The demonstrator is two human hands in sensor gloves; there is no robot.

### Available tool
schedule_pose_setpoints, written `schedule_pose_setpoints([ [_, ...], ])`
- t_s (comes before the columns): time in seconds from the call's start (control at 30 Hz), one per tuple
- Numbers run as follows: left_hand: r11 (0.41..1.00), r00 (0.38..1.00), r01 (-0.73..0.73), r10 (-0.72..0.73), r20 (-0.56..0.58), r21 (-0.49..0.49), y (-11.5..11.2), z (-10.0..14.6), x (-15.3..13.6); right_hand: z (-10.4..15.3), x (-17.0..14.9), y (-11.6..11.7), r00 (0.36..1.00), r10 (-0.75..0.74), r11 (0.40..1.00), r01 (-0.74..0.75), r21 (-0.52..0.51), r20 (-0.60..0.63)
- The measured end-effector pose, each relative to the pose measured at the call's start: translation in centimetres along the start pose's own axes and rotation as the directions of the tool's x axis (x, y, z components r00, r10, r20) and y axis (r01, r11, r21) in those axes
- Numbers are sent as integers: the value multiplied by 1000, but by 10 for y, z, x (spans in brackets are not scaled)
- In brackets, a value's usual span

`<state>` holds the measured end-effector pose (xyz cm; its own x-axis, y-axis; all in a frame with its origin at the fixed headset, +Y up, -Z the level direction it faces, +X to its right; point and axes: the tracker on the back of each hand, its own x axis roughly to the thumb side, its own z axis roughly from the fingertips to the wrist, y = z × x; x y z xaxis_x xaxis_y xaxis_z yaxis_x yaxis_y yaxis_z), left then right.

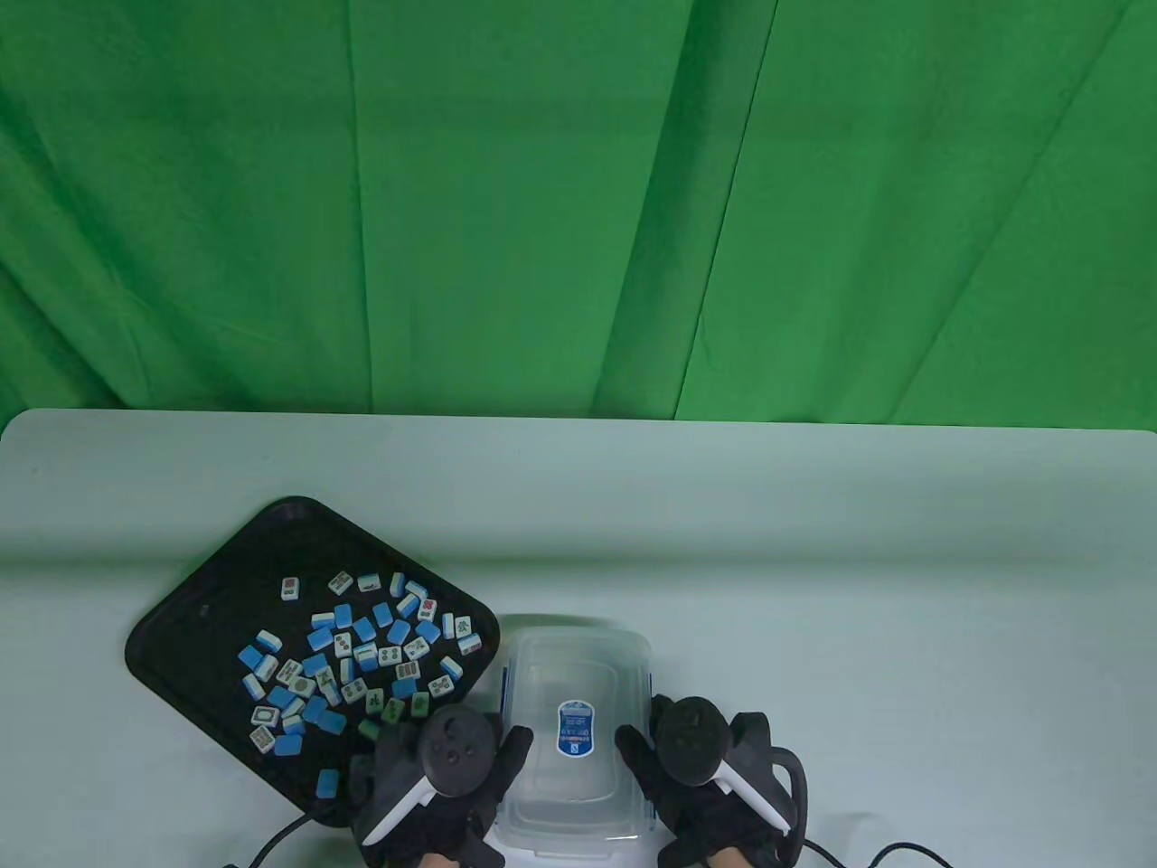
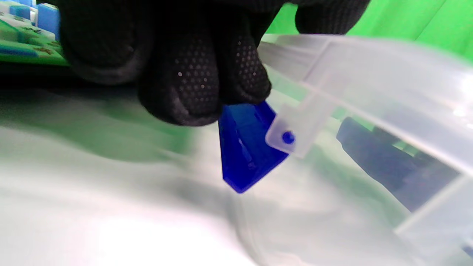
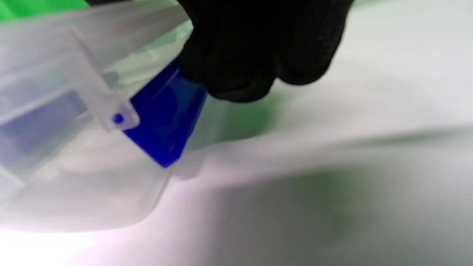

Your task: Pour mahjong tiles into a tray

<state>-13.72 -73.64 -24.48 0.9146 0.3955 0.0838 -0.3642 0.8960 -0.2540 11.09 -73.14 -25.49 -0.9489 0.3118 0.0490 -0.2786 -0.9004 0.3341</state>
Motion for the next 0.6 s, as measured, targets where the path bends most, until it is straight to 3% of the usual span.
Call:
schedule_pose_setpoints([
  [0.17, 999, 999, -30, 29, -22, -28, 1, 0, -5, 3, 2, -1, 999, 34, 998, -34, -46, -7],
  [0.3, 992, 990, -125, 122, -73, -36, 2, 0, -15, 18, 18, -1, 969, 248, 927, -239, -290, -4],
  [0.37, 983, 982, -173, 166, -92, -67, 0, -2, -19, 26, 30, 1, 946, 318, 888, -273, -372, 67],
  [0.47, 953, 962, -267, 255, -97, -141, -7, -6, -25, 34, 47, 11, 919, 335, 894, -239, -379, 210],
  [0.6, 925, 939, -341, 329, -99, -167, -15, -10, -29, 35, 56, 20, 894, 358, 905, -260, -338, 271],
])
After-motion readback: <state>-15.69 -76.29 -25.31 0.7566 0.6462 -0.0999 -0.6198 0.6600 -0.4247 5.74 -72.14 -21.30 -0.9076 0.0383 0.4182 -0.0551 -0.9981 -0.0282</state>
